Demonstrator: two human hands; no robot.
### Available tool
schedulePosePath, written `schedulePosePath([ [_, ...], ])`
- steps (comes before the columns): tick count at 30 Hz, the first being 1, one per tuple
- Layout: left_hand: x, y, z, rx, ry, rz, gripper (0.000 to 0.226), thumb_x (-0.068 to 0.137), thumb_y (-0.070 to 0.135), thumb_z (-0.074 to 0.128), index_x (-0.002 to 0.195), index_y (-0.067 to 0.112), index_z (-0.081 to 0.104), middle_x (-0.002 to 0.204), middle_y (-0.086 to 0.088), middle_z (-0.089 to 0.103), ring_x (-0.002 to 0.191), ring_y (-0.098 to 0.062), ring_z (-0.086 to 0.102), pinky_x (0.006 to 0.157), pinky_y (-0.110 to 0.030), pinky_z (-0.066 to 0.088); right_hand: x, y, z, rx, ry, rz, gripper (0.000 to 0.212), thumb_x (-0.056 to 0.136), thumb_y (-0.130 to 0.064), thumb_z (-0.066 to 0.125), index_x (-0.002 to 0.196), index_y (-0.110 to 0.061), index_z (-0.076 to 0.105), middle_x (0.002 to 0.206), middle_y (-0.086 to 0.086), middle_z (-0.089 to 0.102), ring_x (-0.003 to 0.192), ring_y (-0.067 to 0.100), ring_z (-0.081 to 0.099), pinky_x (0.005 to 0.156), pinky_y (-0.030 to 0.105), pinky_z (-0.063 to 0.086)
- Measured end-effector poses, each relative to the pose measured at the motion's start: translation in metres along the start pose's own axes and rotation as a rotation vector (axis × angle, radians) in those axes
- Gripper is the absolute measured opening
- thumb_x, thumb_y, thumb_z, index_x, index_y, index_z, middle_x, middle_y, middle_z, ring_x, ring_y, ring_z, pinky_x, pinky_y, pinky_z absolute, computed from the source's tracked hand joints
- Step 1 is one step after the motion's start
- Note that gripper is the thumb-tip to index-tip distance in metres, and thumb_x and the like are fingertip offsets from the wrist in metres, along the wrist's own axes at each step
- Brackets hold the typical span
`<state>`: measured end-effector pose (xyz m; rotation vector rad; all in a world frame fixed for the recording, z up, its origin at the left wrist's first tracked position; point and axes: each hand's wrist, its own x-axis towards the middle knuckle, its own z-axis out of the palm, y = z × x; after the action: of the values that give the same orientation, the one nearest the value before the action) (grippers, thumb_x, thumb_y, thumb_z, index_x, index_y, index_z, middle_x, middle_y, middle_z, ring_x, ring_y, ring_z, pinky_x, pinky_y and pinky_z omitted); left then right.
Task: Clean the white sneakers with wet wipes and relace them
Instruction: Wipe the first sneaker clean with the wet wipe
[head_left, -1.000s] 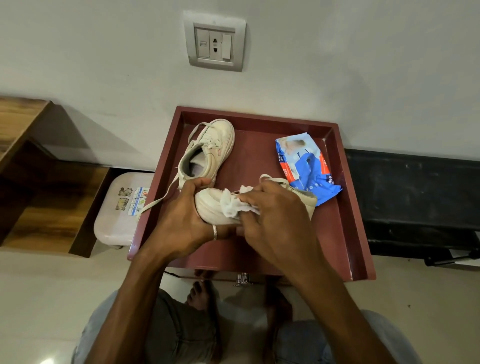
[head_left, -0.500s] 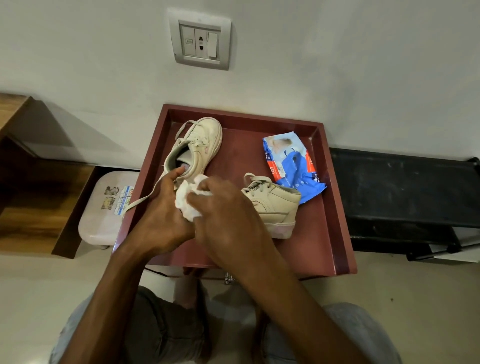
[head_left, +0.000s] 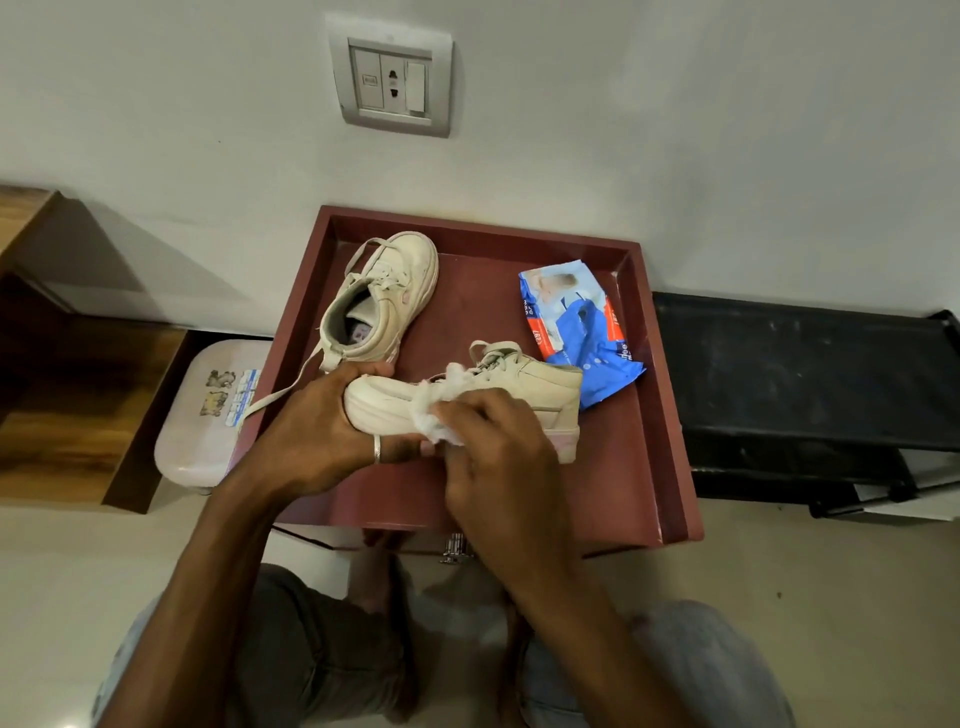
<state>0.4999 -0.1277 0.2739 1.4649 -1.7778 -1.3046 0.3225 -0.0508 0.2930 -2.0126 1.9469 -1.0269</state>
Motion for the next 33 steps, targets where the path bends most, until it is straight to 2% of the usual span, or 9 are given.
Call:
schedulePosePath([
  [3,-0.001,0.000,-0.002,-0.008,-0.022,-0.002,0.085,0.046,0.057,0.094,0.120,0.026,0.067,0.111,0.009,0.076,0.102,-0.007,0.072,0.093,-0.039,0.059,0.001,0.008,-0.002,-0.003,-0.053,-0.030,0.033,0.078,0.004,0.062,0.105,-0.010,0.075,0.103,0.002,0.067,0.096,0.021,0.060,0.081,0.027,0.051],
  [10,-0.004,0.001,-0.006,0.008,-0.059,-0.023,0.088,0.037,0.066,0.089,0.115,0.030,0.069,0.105,0.018,0.076,0.096,0.001,0.071,0.085,-0.025,0.056,0.005,0.073,-0.037,-0.119,-0.003,0.290,0.030,0.071,0.001,0.076,0.099,-0.010,0.077,0.096,0.006,0.075,0.087,0.025,0.069,0.077,0.032,0.055],
  [14,-0.006,-0.005,-0.015,-0.042,-0.122,-0.057,0.087,0.043,0.058,0.092,0.120,0.026,0.068,0.109,0.012,0.077,0.101,-0.007,0.073,0.089,-0.028,0.059,-0.007,0.030,-0.011,-0.157,0.010,0.090,0.035,0.070,0.009,0.064,0.097,-0.010,0.076,0.095,0.005,0.073,0.085,0.026,0.065,0.073,0.033,0.054],
  [17,-0.007,-0.012,-0.023,-0.036,-0.161,-0.088,0.092,0.046,0.065,0.094,0.126,0.028,0.066,0.119,0.009,0.075,0.111,-0.016,0.071,0.100,-0.044,0.054,-0.009,0.025,-0.005,-0.143,-0.011,-0.006,0.036,0.070,0.007,0.058,0.097,-0.010,0.075,0.096,0.004,0.072,0.087,0.024,0.064,0.075,0.032,0.054],
  [20,-0.007,-0.014,-0.024,-0.056,-0.177,-0.083,0.094,0.046,0.065,0.094,0.127,0.027,0.066,0.120,0.008,0.074,0.113,-0.016,0.070,0.103,-0.047,0.053,0.002,0.058,-0.019,-0.080,0.016,0.211,0.036,0.073,0.008,0.062,0.100,-0.010,0.076,0.097,0.006,0.074,0.086,0.023,0.069,0.074,0.030,0.057],
  [23,-0.007,-0.012,-0.022,-0.071,-0.176,-0.080,0.097,0.043,0.065,0.095,0.127,0.025,0.065,0.120,0.008,0.074,0.112,-0.016,0.071,0.102,-0.045,0.054,0.016,0.087,-0.030,-0.036,-0.047,0.454,0.027,0.080,0.003,0.065,0.099,-0.012,0.076,0.094,0.000,0.075,0.080,0.010,0.064,0.063,0.004,0.040],
  [28,-0.008,-0.013,-0.021,-0.048,-0.173,-0.060,0.093,0.046,0.064,0.093,0.127,0.024,0.066,0.118,0.010,0.075,0.110,-0.013,0.071,0.100,-0.039,0.055,0.031,0.099,-0.020,0.114,-0.150,0.608,0.036,0.085,0.005,0.055,0.111,-0.012,0.073,0.098,-0.003,0.072,0.088,0.012,0.066,0.056,0.004,0.041],
  [30,-0.008,-0.014,-0.020,-0.065,-0.173,-0.044,0.091,0.048,0.060,0.092,0.127,0.023,0.066,0.115,0.011,0.076,0.108,-0.011,0.072,0.095,-0.030,0.057,0.027,0.086,-0.021,0.094,-0.107,0.582,0.044,0.085,0.005,0.056,0.120,-0.015,0.071,0.108,0.000,0.071,0.097,0.017,0.066,0.064,0.008,0.044],
  [33,-0.008,-0.008,-0.017,-0.092,-0.165,-0.024,0.085,0.048,0.052,0.091,0.124,0.021,0.068,0.112,0.011,0.077,0.105,-0.009,0.073,0.084,-0.016,0.057,0.007,0.046,-0.014,-0.049,-0.035,0.336,0.048,0.080,0.008,0.061,0.119,-0.017,0.071,0.108,0.005,0.066,0.094,0.020,0.063,0.075,0.019,0.046],
])
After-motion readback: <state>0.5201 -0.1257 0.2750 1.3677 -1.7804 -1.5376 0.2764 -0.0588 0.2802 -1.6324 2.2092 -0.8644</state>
